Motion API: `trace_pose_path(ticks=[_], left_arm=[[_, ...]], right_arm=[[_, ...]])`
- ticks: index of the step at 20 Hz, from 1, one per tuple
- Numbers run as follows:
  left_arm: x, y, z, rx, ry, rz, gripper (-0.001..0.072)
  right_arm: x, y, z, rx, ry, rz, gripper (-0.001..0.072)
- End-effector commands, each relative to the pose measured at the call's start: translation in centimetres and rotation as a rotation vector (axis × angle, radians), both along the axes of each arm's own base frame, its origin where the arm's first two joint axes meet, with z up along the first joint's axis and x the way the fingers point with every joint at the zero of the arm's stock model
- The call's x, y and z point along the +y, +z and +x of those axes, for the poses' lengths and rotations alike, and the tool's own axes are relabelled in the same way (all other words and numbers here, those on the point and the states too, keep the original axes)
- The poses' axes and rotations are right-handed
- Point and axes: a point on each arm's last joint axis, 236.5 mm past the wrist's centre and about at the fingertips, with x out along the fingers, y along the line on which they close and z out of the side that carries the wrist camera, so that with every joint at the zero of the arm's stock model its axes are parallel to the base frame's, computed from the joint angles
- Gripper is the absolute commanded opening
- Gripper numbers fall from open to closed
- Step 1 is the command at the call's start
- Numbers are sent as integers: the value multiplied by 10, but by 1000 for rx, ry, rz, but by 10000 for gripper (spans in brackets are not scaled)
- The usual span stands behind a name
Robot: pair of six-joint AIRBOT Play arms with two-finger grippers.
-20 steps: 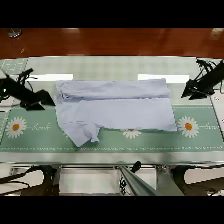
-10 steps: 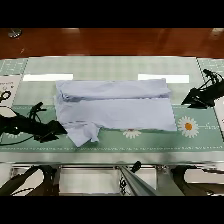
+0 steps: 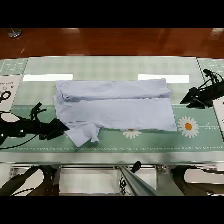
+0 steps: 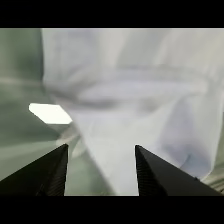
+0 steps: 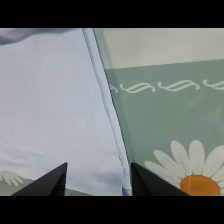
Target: Fold the shirts.
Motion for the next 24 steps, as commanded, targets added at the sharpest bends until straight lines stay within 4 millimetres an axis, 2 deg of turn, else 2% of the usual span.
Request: trace_pose_path(ticks=[1, 3, 4, 5, 6, 7, 11, 12, 13, 16, 19, 24], left_arm=[[-8, -2, 25, -67, 59, 4, 525], [-23, -13, 24, -49, 21, 6, 511], [-31, -19, 20, -33, -7, 9, 433], [-36, -24, 16, -15, -29, 8, 294], [-39, -27, 13, -1, -41, 6, 120], [-39, -27, 12, 1, -45, 5, 15], [-37, -24, 9, 8, -52, -8, 17], [-37, -23, 7, 7, -64, -13, 17], [-37, -22, 6, 7, -69, -18, 17], [-37, -19, 5, -2, -83, -23, 17], [-37, -19, 5, -3, -84, -23, 17], [-37, -19, 5, -4, -83, -22, 18]], right_arm=[[1, 1, -1, 4, 2, 5, 490], [1, 1, -2, 5, 3, 5, 490], [1, 1, -3, 10, 5, 5, 490], [0, 0, -5, 16, 9, 2, 490], [-2, -1, -7, 24, 13, -7, 490], [-6, -2, -10, 36, 20, -27, 490], [-24, -10, -25, 84, 41, -92, 493], [-21, -13, -30, 93, 49, -67, 499], [-17, -17, -37, 99, 43, -32, 571], [-3, -32, -64, 125, 3, 64, 582], [-11, -53, -89, 154, 1, 10, 581], [12, -61, -85, 122, -56, 90, 571]])
